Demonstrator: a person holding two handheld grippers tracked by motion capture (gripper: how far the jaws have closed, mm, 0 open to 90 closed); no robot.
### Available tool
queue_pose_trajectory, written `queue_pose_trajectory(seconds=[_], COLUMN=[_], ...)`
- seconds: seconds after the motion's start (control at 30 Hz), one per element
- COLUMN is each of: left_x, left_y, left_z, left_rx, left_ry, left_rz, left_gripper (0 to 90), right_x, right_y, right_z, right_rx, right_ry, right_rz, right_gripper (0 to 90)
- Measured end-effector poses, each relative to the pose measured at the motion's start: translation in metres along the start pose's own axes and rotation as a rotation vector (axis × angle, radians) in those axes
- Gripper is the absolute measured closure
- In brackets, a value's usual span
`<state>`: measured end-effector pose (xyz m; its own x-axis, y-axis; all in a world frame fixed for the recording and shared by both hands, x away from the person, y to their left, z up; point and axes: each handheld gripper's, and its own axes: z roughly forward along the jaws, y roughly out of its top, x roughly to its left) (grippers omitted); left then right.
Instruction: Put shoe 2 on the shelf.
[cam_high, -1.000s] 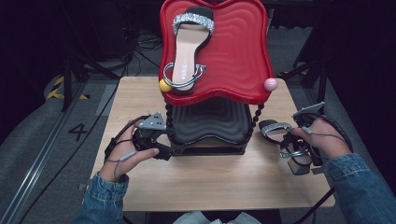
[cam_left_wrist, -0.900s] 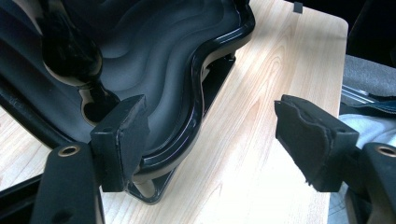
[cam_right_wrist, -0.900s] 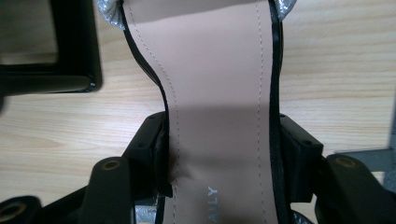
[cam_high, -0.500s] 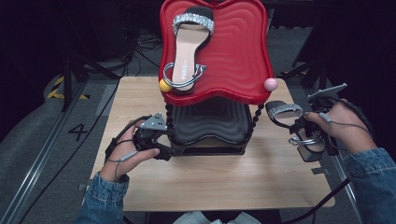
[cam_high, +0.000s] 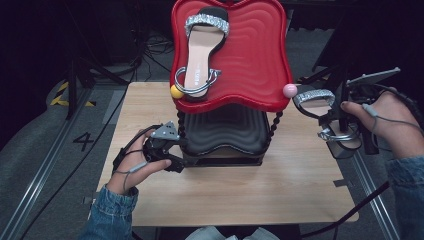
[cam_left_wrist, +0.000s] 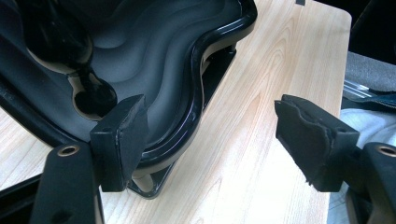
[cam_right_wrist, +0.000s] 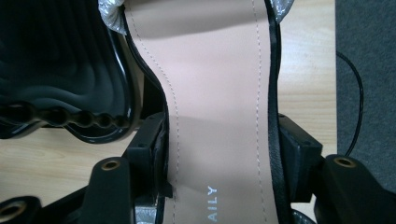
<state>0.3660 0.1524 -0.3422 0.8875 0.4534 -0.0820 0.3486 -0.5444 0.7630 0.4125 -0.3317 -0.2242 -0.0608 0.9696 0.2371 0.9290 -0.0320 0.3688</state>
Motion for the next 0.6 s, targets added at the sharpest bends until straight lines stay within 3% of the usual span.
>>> queue_pose_trajectory(seconds=[0.6], left_x=[0.003], left_y=[-0.004], left_z=[0.004], left_rx=[0.032], left_ry=[0.011], left_rz=[-0.008], left_gripper=[25.7], right_x=[0.019], right_y=[0.015], right_z=[-0.062], right_rx=[-0.112], right_ry=[0.046], right_rz=[-0.029], right_gripper=[43.6])
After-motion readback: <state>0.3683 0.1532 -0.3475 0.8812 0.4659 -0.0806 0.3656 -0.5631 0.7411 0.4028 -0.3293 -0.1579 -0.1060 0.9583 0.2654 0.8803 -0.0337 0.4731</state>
